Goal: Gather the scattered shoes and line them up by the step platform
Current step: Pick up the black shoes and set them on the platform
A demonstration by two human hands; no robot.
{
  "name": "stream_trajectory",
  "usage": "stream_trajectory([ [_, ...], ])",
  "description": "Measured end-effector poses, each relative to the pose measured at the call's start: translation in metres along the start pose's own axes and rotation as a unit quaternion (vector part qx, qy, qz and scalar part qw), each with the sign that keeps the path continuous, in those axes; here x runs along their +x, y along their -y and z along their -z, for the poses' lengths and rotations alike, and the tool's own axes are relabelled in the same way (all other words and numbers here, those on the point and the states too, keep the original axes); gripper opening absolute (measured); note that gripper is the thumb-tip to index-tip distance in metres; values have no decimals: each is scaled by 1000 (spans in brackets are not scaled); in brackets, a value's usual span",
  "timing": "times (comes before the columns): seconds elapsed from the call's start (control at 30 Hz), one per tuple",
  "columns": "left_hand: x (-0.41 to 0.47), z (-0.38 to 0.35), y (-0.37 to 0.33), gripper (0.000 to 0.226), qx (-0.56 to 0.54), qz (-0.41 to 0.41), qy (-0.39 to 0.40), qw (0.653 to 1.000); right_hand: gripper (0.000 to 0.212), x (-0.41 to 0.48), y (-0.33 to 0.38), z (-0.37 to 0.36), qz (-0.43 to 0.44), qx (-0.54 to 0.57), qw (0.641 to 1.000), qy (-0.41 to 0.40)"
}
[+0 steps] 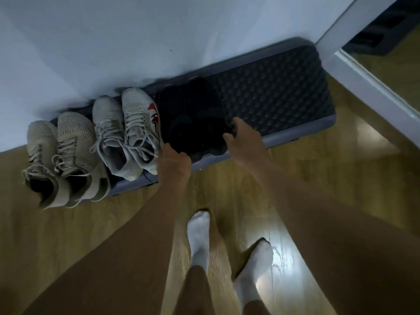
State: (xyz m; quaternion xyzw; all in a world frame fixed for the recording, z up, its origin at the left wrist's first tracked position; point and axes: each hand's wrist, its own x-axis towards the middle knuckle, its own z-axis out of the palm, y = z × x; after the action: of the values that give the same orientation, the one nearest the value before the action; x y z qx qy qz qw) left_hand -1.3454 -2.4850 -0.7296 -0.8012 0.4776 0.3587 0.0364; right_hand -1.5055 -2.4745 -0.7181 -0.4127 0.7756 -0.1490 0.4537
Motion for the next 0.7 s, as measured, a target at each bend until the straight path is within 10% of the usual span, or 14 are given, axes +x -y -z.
stream_trajectory([
  [0.2,-141,22,-79,64,131,-188,37,973,60,-129,9,110,56,-118,991,-29],
  [0.4,-302,93,-155,66,295,-491,82,816,69,-297,17,230,36,-226,966,-121],
  [0.7,-487,159,-187,61,347,-694,91,623,69,-509,16,310,-120,-172,942,-260],
])
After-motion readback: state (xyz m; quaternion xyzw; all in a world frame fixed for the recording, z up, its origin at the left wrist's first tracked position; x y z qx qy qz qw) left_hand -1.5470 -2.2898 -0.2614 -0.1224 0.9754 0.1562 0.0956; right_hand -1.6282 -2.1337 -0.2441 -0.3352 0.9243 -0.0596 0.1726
